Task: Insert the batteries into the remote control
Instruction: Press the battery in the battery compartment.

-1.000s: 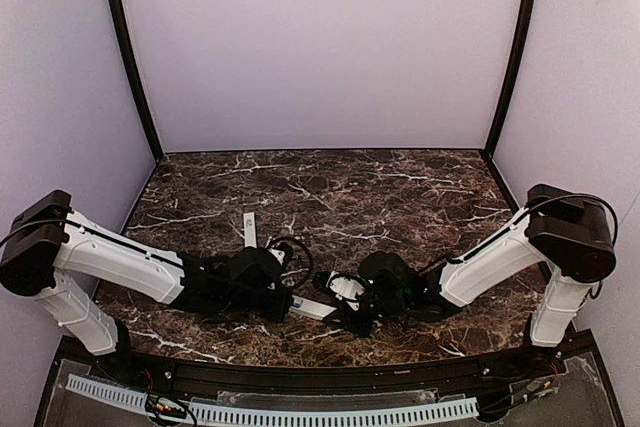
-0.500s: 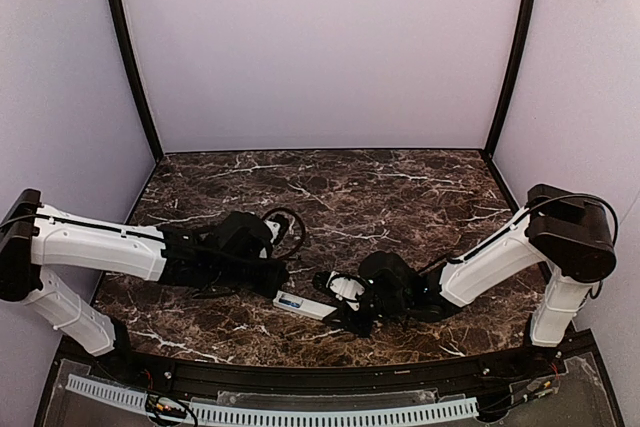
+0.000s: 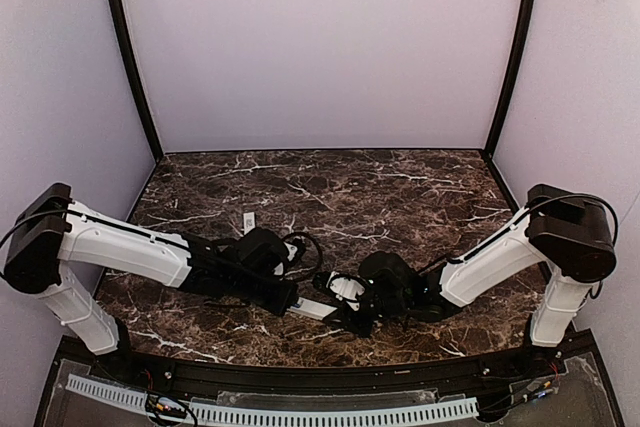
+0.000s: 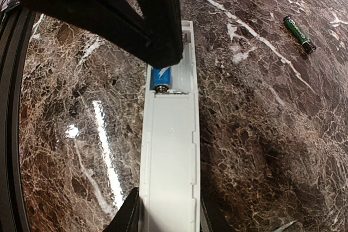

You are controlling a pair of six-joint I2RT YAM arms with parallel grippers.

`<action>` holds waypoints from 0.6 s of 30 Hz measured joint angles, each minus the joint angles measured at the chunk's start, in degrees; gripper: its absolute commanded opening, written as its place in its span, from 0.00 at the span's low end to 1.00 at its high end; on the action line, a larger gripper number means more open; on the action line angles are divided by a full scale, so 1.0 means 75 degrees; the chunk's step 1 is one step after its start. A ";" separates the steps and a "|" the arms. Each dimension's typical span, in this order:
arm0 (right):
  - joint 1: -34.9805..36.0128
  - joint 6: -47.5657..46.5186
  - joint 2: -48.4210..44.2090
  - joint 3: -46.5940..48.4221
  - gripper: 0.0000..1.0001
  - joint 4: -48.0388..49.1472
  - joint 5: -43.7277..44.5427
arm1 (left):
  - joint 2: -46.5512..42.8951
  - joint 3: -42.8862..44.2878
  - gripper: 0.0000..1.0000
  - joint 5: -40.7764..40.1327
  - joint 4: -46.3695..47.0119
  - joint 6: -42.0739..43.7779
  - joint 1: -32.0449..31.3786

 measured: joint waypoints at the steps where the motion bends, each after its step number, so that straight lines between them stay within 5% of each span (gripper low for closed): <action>1: 0.0000 0.0000 0.0000 0.0000 0.00 0.0000 -0.0003 | 0.0067 0.0000 0.04 0.0023 0.0000 0.0000 0.0000; 13: 0.0000 -0.0052 -0.0006 -0.0015 0.00 0.0009 0.0012 | 0.0577 0.0149 0.05 0.0055 0.0195 -0.0003 -0.0009; 18: 0.0000 -0.0055 -0.0061 -0.0070 0.23 -0.0003 0.0020 | 0.0539 0.0192 0.22 0.0055 0.0093 0.0105 -0.0012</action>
